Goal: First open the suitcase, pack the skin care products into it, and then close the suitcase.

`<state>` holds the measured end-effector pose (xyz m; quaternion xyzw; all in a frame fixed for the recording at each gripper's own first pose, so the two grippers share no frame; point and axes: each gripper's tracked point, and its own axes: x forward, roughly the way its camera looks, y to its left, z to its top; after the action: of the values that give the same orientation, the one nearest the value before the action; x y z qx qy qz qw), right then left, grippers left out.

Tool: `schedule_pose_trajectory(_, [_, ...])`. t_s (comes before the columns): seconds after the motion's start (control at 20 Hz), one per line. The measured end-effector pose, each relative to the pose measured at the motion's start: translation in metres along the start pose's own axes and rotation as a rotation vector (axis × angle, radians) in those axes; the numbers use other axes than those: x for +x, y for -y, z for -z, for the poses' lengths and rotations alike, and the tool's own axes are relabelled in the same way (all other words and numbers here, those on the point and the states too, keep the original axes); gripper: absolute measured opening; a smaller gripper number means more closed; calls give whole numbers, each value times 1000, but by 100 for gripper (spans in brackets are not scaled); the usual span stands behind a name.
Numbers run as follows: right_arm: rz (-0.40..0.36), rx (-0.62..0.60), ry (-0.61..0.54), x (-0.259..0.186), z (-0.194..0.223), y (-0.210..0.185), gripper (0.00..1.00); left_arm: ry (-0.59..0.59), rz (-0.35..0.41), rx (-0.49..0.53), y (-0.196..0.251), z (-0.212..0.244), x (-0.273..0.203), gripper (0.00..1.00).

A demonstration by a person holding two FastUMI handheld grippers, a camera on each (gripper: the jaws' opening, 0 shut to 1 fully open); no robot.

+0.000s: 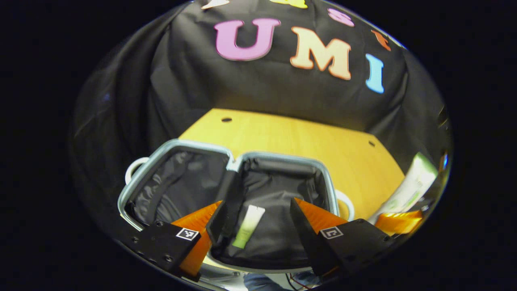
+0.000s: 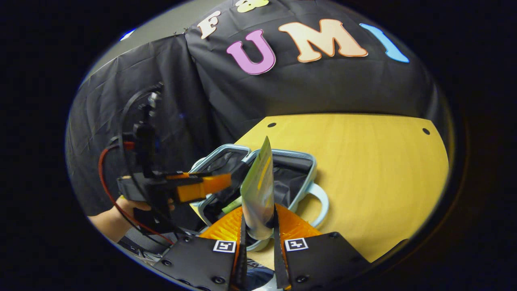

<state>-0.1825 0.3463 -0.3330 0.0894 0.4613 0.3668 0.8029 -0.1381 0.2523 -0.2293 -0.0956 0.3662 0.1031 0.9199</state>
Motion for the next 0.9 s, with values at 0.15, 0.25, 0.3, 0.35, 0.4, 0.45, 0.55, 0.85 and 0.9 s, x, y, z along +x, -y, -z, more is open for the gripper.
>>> schedule_pose_trajectory(0.15, [-4, 20, -72, 29, 22, -13, 29, 122, -66, -22, -47, -39, -28, 93])
schedule_pose_trajectory(0.25, [11, 28, -99, 45, 35, -18, 29, 146, -136, -3, -93, -50, -38, 93])
schedule_pose_trajectory(0.3, [26, 27, -114, 53, 42, -19, 30, 145, -170, 5, -117, -51, -43, 93])
schedule_pose_trajectory(0.35, [49, 30, -126, 60, 50, -18, 29, 141, -197, 0, -140, -52, -45, 94])
schedule_pose_trajectory(0.4, [71, 42, -139, 66, 57, -16, 30, 138, -215, -14, -159, -52, -45, 94])
schedule_pose_trajectory(0.45, [94, 70, -152, 71, 63, -15, 30, 136, -233, -29, -179, -53, -45, 94])
schedule_pose_trajectory(0.55, [147, 127, -172, 81, 74, -10, 32, 125, -265, -45, -221, -50, -41, 94])
schedule_pose_trajectory(0.85, [246, 152, -22, 82, 34, -10, 70, 66, -297, -54, -297, -37, -12, 95])
schedule_pose_trajectory(0.9, [261, 138, 5, 73, 24, -11, 86, 55, -291, -57, -303, -37, -2, 95])
